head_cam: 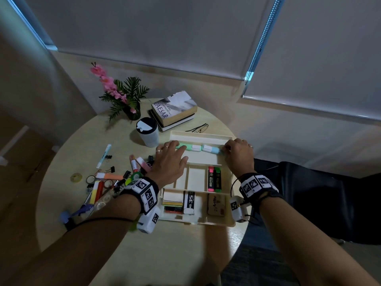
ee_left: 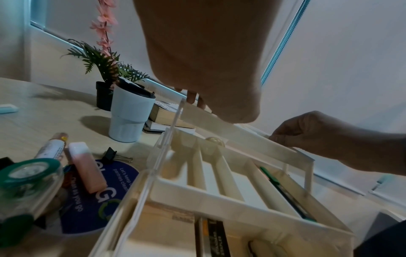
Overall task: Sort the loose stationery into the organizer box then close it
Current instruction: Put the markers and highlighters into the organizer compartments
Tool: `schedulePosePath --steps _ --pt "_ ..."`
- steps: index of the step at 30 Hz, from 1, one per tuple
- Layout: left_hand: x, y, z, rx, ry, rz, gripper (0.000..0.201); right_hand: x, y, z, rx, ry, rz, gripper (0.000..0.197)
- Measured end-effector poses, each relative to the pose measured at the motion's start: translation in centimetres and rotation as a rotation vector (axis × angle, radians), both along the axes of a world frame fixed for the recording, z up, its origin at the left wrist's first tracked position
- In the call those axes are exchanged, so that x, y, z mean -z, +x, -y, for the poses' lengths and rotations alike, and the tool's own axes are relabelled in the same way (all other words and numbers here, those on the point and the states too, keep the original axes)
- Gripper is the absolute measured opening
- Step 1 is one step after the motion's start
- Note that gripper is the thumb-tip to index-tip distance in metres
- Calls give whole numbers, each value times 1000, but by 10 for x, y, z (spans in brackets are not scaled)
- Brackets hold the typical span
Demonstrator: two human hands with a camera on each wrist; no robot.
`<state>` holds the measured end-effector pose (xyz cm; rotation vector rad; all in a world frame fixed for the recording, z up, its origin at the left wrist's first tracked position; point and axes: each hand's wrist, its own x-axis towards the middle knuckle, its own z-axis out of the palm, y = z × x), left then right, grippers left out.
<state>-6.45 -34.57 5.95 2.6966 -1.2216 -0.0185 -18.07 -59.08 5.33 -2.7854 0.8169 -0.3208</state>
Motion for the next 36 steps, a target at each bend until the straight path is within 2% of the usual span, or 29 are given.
schedulePosePath --steps 4,8,13,19,23,26,29,33,36 --pt "-1 0 -2 6 1 -30 44 -1 1 0 -24 27 2 15" --pt "0 1 -7 31 7 -43 46 -5 -5 -4 -77 -2 24 31" --pt "5 3 -20 64 77 -71 50 -2 -6 -3 -103 -30 51 11" --pt "11 6 -36 102 100 -136 59 -2 -3 -12 -70 -27 64 18" --pt "1 5 -54 79 23 -168 56 -7 0 -24 -16 -22 46 21" --pt "-6 14 -82 -1 -83 -180 50 -20 13 -48 -29 -14 93 26" --pt "2 38 -129 -101 -138 -208 41 -29 34 -86 -135 36 197 26" --pt "18 78 -208 -231 -31 -261 34 -33 66 -152 -342 221 268 21" --pt "31 100 -256 -284 65 -357 33 -28 92 -204 -497 278 153 13"
